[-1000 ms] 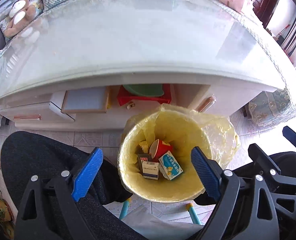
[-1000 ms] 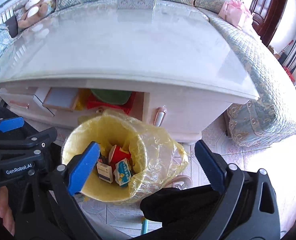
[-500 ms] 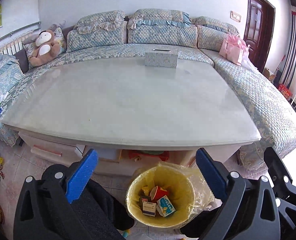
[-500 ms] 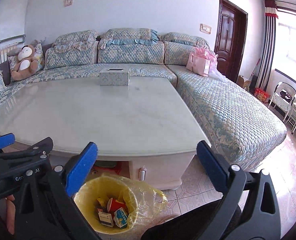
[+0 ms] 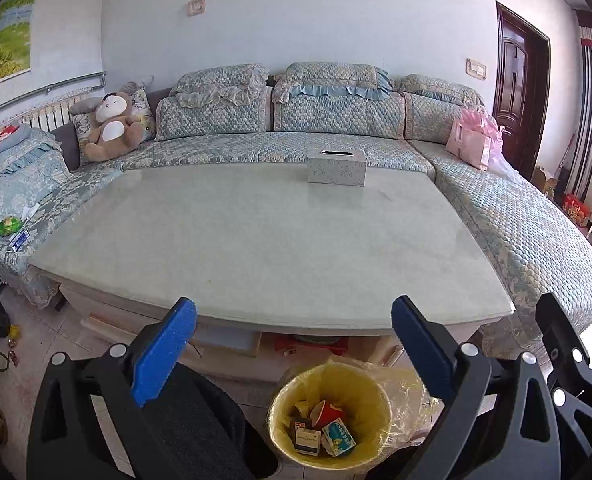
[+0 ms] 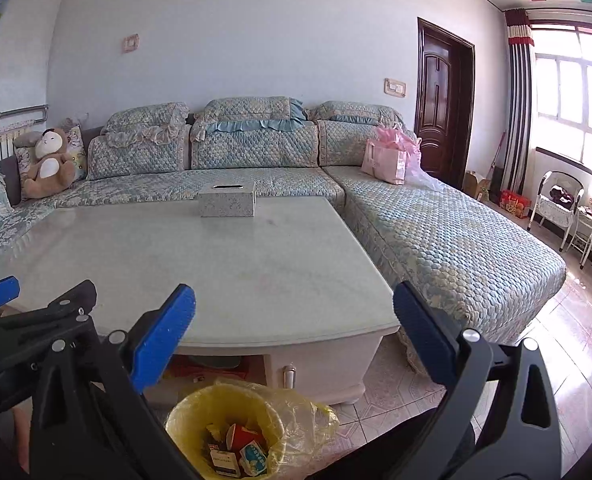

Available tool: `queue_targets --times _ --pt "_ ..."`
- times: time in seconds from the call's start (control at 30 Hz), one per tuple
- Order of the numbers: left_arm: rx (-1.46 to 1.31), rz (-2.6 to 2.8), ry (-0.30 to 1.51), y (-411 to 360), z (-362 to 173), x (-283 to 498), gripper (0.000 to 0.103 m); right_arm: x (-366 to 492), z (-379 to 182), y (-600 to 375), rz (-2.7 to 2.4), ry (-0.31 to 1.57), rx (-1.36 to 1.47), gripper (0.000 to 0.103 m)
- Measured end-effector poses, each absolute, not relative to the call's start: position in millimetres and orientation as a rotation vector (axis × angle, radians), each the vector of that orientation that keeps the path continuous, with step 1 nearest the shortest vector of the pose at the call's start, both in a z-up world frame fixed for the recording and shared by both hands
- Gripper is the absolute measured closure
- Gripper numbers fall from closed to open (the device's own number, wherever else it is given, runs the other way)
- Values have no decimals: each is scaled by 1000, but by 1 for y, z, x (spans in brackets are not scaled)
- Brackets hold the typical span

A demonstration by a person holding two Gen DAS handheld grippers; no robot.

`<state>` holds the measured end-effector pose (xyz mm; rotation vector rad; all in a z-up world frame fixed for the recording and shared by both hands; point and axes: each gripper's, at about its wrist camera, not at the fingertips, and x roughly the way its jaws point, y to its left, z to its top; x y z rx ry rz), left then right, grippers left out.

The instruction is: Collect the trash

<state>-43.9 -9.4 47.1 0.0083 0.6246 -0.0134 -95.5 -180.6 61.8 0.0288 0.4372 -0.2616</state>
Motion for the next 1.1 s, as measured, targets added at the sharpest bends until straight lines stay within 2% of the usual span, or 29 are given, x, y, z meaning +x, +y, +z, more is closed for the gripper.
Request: queue_targets --times 0.23,1.1 --pt "65 55 590 -12 45 -52 7 -95 56 -175 -270 460 17 6" --pt "26 8 636 -3 34 -45 7 -94 58 -165 -304 461 -21 6"
